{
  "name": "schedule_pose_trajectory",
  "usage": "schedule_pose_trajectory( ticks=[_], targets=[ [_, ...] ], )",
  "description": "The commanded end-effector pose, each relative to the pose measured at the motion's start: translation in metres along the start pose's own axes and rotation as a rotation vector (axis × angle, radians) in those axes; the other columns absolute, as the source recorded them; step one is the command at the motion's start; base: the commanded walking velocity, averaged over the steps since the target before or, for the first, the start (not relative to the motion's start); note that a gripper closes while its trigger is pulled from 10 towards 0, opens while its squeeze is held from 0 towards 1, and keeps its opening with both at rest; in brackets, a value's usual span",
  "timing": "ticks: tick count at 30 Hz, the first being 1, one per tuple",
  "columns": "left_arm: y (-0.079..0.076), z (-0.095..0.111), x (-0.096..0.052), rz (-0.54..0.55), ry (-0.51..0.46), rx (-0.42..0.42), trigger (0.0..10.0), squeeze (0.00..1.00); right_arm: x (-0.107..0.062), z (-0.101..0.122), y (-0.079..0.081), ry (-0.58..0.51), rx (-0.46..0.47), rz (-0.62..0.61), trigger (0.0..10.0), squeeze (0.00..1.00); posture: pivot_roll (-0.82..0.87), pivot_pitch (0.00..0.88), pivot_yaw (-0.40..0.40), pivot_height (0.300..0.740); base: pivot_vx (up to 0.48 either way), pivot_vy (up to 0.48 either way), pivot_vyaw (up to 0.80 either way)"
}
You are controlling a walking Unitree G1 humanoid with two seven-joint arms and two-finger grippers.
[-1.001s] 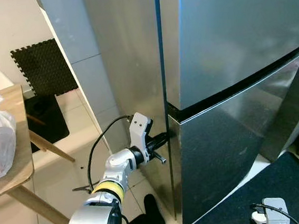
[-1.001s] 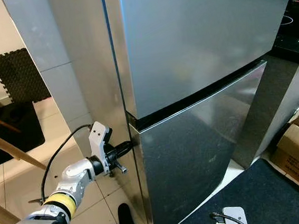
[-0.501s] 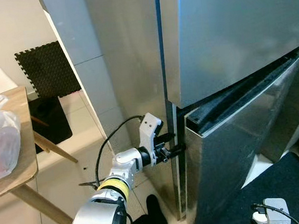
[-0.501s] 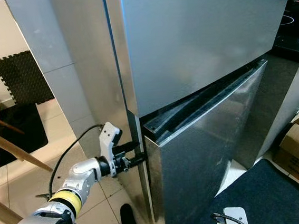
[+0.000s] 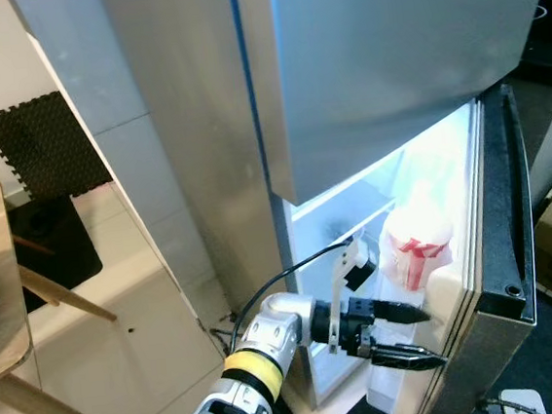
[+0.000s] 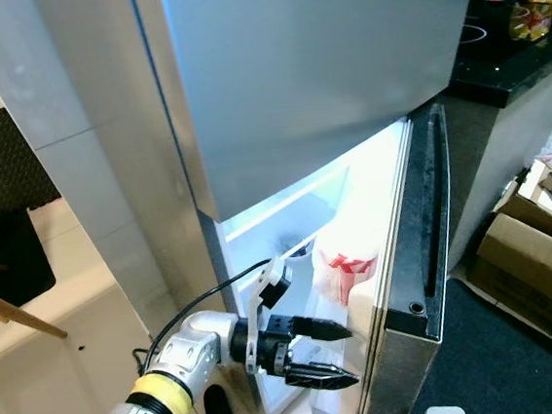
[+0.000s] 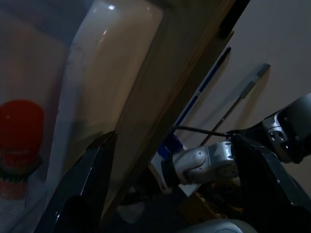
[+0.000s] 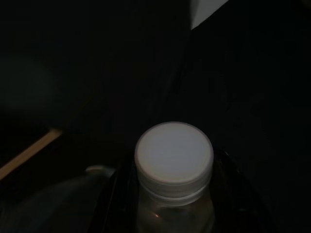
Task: Restocking fridge
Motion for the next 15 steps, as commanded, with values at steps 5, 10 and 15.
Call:
schedule_pose_trajectory(
  ticks=[5,10,15],
  targets=[
    [0.003,0.002,-0.007,0.083,-0.032,0.027,10.0,0.43,-0.003,-0.02,0.003,0.085,-0.036,0.006,10.0,0.0,-0.15,0.042,0.07,0.726,0.0,0.0,0.0],
    [0.006,0.005,-0.008,0.158,-0.06,0.038,10.0,0.39,-0.009,-0.029,-0.019,0.113,-0.022,-0.104,10.0,0.0,-0.15,0.043,0.074,0.726,0.0,0.0,0.0],
    [0.01,0.004,-0.001,0.213,-0.057,0.063,10.0,0.35,-0.013,-0.034,-0.029,0.119,0.012,-0.134,10.0,0.0,-0.16,0.048,0.081,0.726,0.0,0.0,0.0]
  ],
)
Point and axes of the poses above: a point about 5 cm out from each wrist's last joint towards the gripper, its own x axis pointing out of the wrist towards the gripper, its own z axis along the axis of the wrist's last joint, y = z × x, the point moved 3 cm from there along x, pointing out of the wrist towards the gripper, and after that the axes turned 1 degree about x, right-handed, at the moved point
